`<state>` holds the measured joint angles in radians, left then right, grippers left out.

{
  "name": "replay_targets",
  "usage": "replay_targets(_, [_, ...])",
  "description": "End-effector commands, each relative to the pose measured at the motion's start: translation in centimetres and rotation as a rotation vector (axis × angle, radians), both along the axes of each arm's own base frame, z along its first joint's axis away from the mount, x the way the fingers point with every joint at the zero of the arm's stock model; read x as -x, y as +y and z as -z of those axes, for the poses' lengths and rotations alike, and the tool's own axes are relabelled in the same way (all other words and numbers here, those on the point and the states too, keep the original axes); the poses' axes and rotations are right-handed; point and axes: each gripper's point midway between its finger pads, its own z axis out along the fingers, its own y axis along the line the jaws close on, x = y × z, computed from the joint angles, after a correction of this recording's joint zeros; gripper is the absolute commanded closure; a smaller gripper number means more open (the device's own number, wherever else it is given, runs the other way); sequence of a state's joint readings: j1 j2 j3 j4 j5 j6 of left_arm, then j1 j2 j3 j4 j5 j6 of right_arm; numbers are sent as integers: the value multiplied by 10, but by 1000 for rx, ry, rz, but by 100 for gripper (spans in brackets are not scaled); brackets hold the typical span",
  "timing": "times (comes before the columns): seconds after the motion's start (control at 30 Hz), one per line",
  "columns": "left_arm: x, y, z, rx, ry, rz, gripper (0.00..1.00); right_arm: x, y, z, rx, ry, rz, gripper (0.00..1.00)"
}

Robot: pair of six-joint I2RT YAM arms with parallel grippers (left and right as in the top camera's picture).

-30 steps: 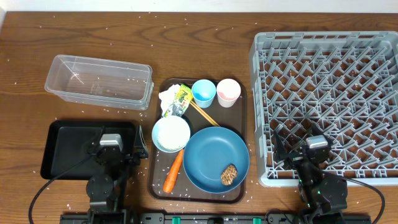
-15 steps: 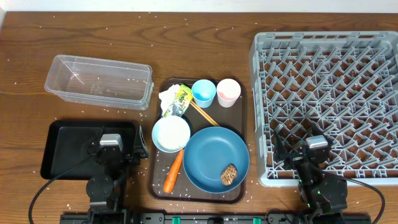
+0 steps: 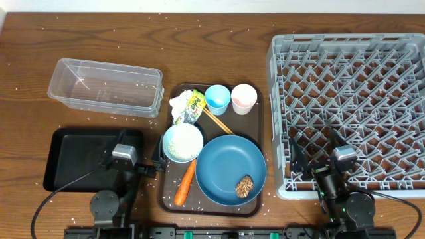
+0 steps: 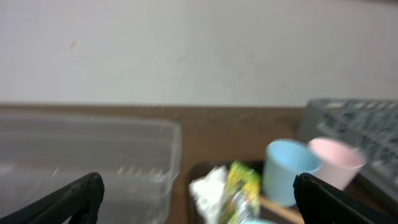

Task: Sort waste into correct bins and load items into the dishwasher rack
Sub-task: 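Move the left gripper toward the light-blue cup on the tray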

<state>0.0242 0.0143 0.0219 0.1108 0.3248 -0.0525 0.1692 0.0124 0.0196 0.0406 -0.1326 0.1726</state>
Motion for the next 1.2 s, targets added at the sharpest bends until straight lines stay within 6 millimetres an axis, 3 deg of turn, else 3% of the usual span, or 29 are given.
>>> replay_targets(0.0, [11, -14, -47, 12, -62, 86, 2, 9, 7, -34, -85, -29, -58, 1])
replay_targets(0.17, [2, -14, -78, 25, 137, 85, 2, 12, 5, -81, -86, 50, -49, 1])
replay_targets(0.3, [-20, -18, -101, 56, 312, 106, 2, 1, 7, -102, -66, 188, -43, 1])
replay_targets(0.4, [-40, -25, -119, 74, 441, 149, 2, -17, 10, -106, -32, 343, -36, 1])
replay_targets(0.57, [-69, -30, -120, 96, 708, 163, 2, -50, 16, -87, 58, 584, -40, 1])
replay_targets(0.73, [-86, -34, -96, 136, 880, 168, 2, -70, 33, -58, 79, 779, -120, 1])
replay_targets(0.9, [-103, -37, -75, 239, 970, 142, 2, -77, 44, -32, 64, 885, -177, 1])
replay_targets(0.97, [-115, -39, -74, 287, 966, 127, 2, -79, 42, -26, 64, 905, -163, 1])
replay_targets(1.07, [-129, -59, -68, 257, 951, 164, 2, -85, 29, -20, 12, 942, -58, 1])
replay_targets(1.17, [-140, -80, -45, 142, 963, 142, 2, -88, 4, -15, -46, 973, 90, 1])
